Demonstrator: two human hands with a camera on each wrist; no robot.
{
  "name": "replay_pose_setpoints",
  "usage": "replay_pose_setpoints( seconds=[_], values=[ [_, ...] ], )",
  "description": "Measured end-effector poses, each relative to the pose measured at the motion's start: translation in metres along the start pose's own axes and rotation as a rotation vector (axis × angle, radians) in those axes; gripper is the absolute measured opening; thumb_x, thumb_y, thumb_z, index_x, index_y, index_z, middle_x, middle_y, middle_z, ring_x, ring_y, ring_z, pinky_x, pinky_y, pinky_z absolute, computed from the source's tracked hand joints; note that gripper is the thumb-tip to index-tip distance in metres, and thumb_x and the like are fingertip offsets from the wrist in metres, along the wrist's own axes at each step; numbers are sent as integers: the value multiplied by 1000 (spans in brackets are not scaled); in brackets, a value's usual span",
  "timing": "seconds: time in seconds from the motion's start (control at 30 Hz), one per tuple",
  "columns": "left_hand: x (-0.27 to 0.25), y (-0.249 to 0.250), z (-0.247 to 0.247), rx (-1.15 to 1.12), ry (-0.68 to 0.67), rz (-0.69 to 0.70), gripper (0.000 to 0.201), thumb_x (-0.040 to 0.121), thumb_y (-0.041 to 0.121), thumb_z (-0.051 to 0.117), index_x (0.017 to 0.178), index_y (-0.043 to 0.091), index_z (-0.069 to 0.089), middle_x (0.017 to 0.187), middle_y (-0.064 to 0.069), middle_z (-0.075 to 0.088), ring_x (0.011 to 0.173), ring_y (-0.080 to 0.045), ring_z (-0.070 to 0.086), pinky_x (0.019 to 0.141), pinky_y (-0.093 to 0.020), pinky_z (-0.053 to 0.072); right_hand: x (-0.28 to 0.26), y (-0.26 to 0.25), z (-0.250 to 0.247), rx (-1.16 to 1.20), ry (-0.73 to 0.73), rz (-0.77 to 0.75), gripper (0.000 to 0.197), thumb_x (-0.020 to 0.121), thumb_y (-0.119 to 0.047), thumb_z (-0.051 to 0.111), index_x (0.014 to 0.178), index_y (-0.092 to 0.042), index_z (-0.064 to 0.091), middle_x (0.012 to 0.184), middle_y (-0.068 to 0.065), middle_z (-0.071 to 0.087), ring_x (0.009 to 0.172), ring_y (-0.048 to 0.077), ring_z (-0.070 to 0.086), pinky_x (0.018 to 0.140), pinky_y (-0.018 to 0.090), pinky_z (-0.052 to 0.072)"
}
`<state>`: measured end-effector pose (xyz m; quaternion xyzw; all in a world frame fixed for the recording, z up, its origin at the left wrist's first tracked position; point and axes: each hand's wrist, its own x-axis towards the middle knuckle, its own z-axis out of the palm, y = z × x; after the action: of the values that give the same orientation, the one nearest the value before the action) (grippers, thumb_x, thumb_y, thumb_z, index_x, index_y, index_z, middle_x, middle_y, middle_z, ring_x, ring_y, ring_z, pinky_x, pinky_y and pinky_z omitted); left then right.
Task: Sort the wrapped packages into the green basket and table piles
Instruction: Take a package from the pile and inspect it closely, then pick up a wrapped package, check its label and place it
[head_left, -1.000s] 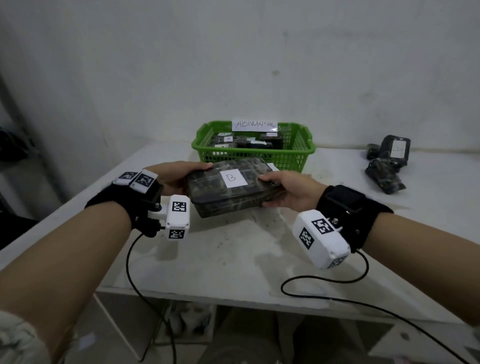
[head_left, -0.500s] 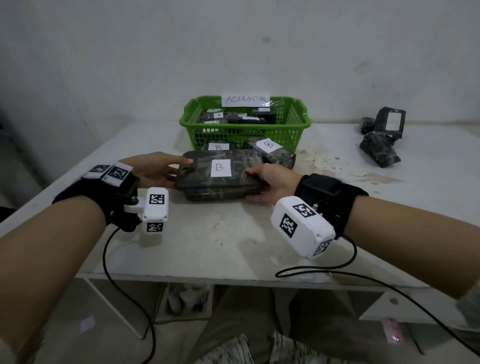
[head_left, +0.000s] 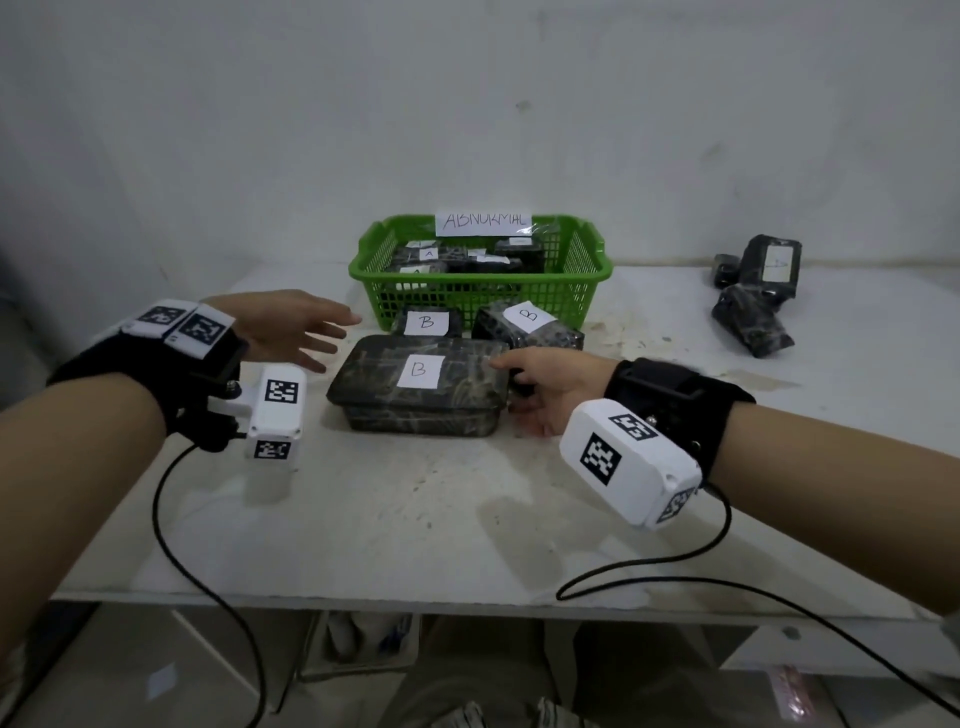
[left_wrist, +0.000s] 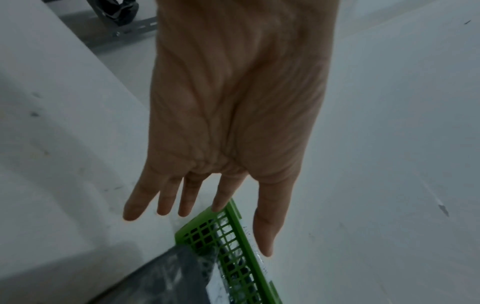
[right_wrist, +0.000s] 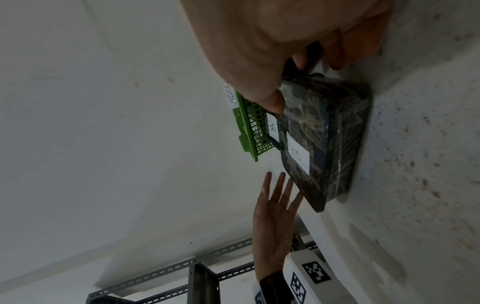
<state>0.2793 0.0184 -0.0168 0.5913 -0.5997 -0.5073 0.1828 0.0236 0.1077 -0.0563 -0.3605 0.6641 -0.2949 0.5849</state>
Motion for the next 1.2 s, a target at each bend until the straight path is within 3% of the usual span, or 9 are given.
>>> replay_pose_setpoints(
  seconds=[0.1, 0.3, 0.47, 0.6, 0.7, 0.8, 0.93, 1.07, 1.2],
  values=[
    [-3, 17, -6, 118, 3, 41, 49, 92, 28, 53, 138, 16, 41, 130, -3, 46, 120, -20, 42, 99, -37, 36, -12, 1, -10, 1, -46, 34, 26, 91, -36, 59, 92, -13, 48, 81, 5, 42, 68, 17, 41, 62, 29, 40],
    [-11, 83, 6, 247, -55, 225, 82, 63, 55, 68, 134, 17, 48, 131, -1, 54, 122, -18, 46, 101, -34, 35, -38, -12, -46, -51, 0, -72, 21, 92, -38, 55, 93, -17, 51, 78, 3, 43, 71, 15, 40, 66, 28, 37],
    [11, 148, 69, 276, -126, 343, 51, 95, 36, 47, 143, 19, 39, 145, -3, 42, 137, -19, 34, 116, -41, 21, -34, -37, -94, -57, 233, -287, 44, 92, -35, 57, 129, -15, 47, 106, 5, 45, 92, 19, 42, 79, 31, 37],
    [44, 178, 144, 165, -130, 433, 38, 97, 20, 49, 132, 7, 50, 131, -11, 54, 115, -21, 49, 99, -32, 38, -11, -49, -141, -259, 471, -370, 44, 86, -38, 61, 121, -14, 52, 132, 10, 41, 119, 29, 40, 99, 38, 36],
    [71, 187, 194, 286, -90, 430, 39, 97, 21, 48, 130, 1, 50, 119, -12, 55, 107, -19, 47, 88, -29, 37, 10, -48, -179, -596, 666, -241, 53, 83, -44, 60, 127, -14, 51, 140, 22, 32, 130, 40, 29, 108, 44, 30],
    [97, 189, 226, 534, 16, 350, 61, 94, 40, 51, 142, 6, 36, 144, -17, 41, 127, -29, 44, 98, -31, 35, 31, -43, -216, -795, 743, -94, 68, 67, -55, 58, 124, -19, 54, 142, 22, 32, 132, 41, 28, 107, 50, 28],
    [124, 185, 243, 712, -48, 225, 90, 88, 61, 45, 151, 11, 4, 157, -14, 16, 141, -31, 26, 115, -41, 26, 48, -33, -255, -803, 773, 20, 71, 77, -49, 63, 135, -14, 44, 146, 22, 24, 133, 43, 28, 109, 49, 28],
    [130, 186, 243, 639, -175, 177, 98, 84, 66, 47, 151, 16, -3, 158, -11, 11, 128, -26, 42, 101, -35, 37, 75, -24, -280, -757, 795, 86, 95, 66, -49, 75, 143, -11, 33, 146, 23, 26, 133, 43, 30, 109, 45, 35],
    [126, 182, 240, 598, -223, 140, 94, 86, 61, 48, 151, 20, -7, 160, -6, 1, 147, -27, 9, 116, -41, 15, 79, -16, -283, -662, 730, 101, 81, 69, -26, 81, 137, -3, 43, 142, 19, 40, 127, 34, 44, 103, 37, 44]
  ],
)
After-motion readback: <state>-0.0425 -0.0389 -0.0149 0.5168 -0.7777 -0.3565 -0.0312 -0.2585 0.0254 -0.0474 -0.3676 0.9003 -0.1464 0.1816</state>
